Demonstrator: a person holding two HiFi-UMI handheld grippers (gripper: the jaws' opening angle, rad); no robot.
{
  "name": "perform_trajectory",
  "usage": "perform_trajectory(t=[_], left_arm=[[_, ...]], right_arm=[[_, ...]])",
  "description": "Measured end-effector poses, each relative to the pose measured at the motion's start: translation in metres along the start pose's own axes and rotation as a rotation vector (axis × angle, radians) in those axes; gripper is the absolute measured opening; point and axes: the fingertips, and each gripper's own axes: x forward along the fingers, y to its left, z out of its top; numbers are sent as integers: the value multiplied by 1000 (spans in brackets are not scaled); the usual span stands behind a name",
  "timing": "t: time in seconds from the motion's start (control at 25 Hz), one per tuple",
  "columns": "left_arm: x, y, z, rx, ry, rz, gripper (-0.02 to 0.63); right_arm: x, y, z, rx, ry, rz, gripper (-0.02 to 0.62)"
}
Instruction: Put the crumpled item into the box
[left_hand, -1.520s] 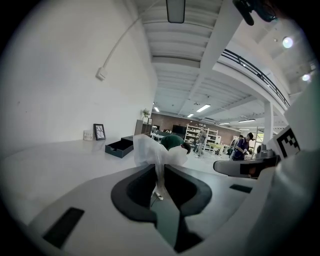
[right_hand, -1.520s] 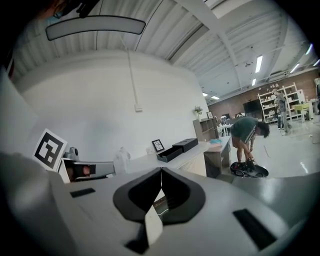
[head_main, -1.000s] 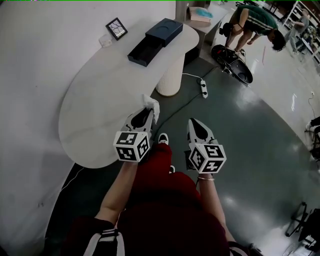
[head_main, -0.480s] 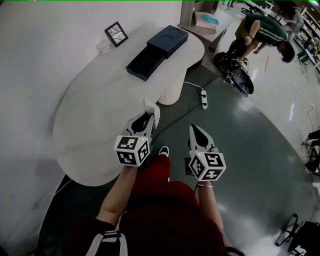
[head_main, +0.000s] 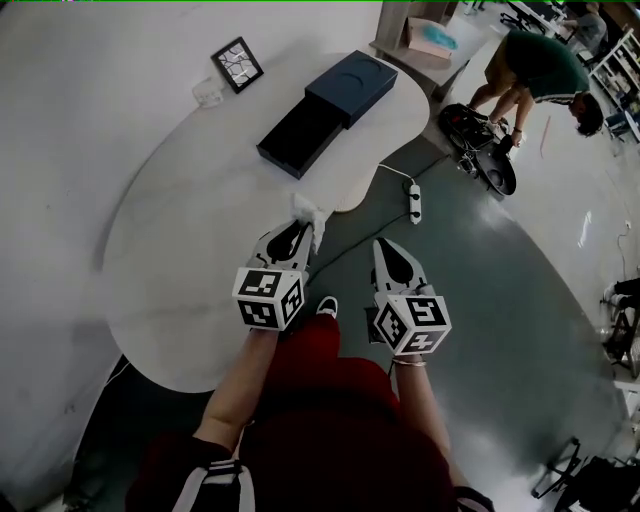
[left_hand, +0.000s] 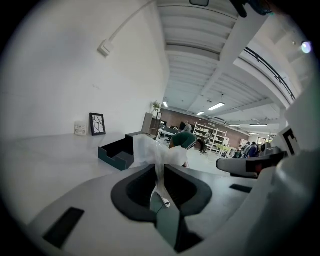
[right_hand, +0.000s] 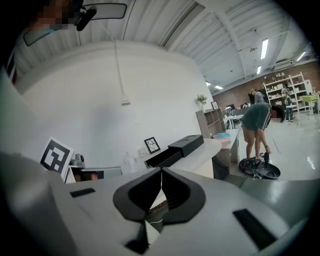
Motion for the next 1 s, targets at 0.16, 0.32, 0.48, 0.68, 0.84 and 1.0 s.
perform_trajectory(t=[0.16, 0.32, 0.48, 0.68, 0.84, 1.0], left_arm=[[12, 14, 4, -21, 3, 6, 72], [23, 27, 11, -39, -9, 12, 72], [27, 40, 12, -70, -5, 30, 72], [39, 51, 16, -87, -10, 57, 72], [48, 60, 18, -88, 0, 91, 72], [61, 66, 30, -90, -9, 133, 72]], right_arm=[[24, 5, 4, -27, 28, 13, 15], [43, 8, 15, -59, 34, 27, 15], [56, 11, 17, -53, 38, 37, 15], [78, 11, 14, -32, 56, 67, 15], [96, 9, 13, -28, 82, 103, 15], [117, 1, 25, -37, 92, 152, 15]])
